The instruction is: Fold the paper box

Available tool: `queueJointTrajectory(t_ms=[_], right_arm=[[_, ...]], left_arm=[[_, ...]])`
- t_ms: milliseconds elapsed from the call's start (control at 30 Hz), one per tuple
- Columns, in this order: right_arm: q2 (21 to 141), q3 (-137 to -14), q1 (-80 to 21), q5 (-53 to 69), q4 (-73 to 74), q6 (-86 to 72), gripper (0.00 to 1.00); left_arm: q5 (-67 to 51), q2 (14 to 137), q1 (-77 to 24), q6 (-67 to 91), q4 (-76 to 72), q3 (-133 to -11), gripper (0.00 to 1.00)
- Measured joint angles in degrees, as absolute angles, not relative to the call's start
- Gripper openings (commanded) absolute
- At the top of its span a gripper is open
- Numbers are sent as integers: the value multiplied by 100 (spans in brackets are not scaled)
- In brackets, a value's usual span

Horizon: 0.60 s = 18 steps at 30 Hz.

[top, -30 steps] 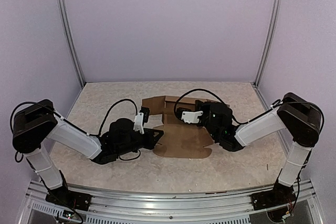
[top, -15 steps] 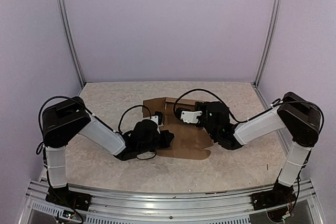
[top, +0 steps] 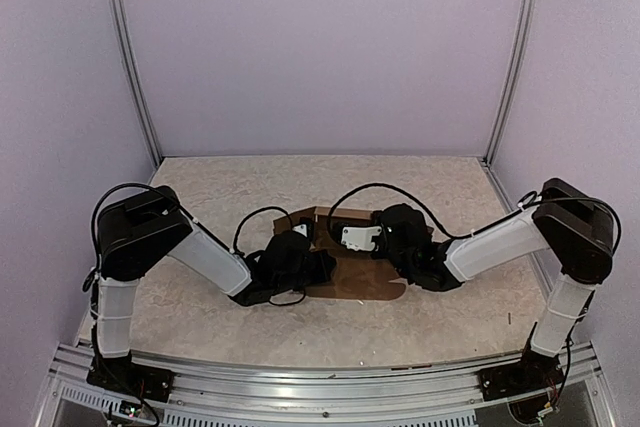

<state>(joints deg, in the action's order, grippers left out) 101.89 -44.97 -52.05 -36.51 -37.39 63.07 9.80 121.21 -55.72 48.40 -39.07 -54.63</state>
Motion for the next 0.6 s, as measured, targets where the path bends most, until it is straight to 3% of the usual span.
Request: queueJointTrajectory(t_ms=[267,400,600], right_arm=[[10134,-4449,-5387,-3865,-3367,6003,0],[10134,-4412,-5404,-3903,-3363,6014,0],[10226,-4209,-5502,-4071,-3795,6208,0]], left_arm=[[1096,12092,-5638,4698,-4462,-5155,0],[1210,11832,-5798,4298,-4753,-4639,5],[1671,10304,-6204,3542,-4569,-3483,9]])
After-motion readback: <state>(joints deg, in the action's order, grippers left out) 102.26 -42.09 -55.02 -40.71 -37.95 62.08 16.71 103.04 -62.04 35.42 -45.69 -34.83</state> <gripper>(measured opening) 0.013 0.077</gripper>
